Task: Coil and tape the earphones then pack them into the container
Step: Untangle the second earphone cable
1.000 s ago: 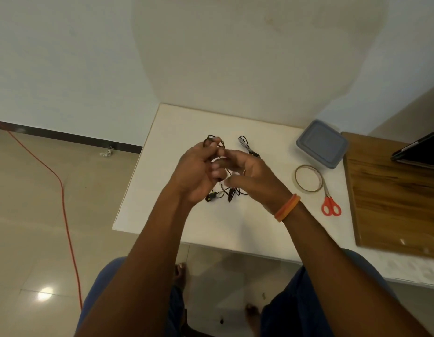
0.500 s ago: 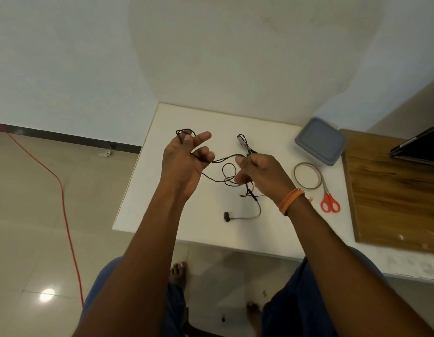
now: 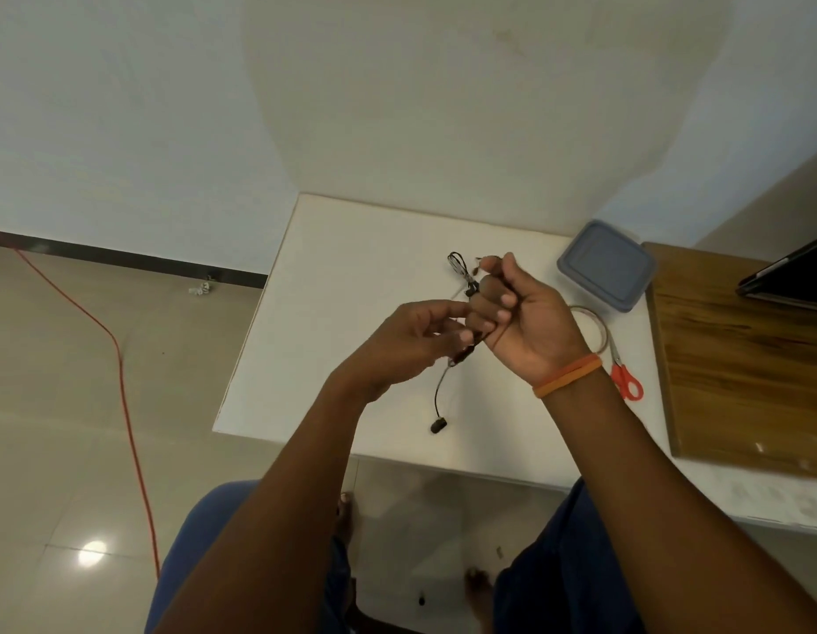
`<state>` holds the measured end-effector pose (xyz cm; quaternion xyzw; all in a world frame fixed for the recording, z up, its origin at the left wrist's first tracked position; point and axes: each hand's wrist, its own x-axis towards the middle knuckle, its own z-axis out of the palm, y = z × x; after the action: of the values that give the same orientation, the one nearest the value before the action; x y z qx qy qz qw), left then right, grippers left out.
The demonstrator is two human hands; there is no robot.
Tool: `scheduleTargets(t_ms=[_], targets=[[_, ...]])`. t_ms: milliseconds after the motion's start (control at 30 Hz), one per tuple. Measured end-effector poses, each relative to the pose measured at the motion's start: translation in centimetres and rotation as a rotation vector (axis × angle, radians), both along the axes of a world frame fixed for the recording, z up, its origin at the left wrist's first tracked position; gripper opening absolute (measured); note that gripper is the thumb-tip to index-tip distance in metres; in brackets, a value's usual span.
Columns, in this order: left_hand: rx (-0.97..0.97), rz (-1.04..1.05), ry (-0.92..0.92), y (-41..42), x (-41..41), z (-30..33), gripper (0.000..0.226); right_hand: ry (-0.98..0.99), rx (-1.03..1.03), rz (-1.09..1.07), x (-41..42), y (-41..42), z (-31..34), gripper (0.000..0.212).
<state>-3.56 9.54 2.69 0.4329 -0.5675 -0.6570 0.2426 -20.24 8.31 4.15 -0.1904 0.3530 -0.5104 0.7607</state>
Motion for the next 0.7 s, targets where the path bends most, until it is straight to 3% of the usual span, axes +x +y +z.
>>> scheduleTargets(t_ms=[67, 167, 333, 533, 700], targets=[[-0.074, -0.043, -0.064, -0.1, 0.3, -0.6, 0.028, -0.106, 0.001, -0.025, -0.6, -0.2, 0.2, 0.033], [-0.213, -0.206, -0.332, -0.2, 0.5, -1.7, 0.018, -0.216, 0.002, -0.051, -1.3, -0.3, 0.7, 0.029], [-0.152, -0.328, -0.510, 0.0, 0.8, -2.4, 0.008, -0.323, 0.011, -0.135, -2.4, -0.6, 0.8, 0.033], [-0.178, -0.133, -0.522, -0.2, 1.0, -2.6, 0.010, -0.356, -0.004, -0.212, -3.3, -0.9, 1.1, 0.038], [-0.128, -0.324, -0.659, -0.1, 1.4, -3.2, 0.009, -0.340, 0.005, -0.216, -3.4, -0.8, 1.1, 0.032]])
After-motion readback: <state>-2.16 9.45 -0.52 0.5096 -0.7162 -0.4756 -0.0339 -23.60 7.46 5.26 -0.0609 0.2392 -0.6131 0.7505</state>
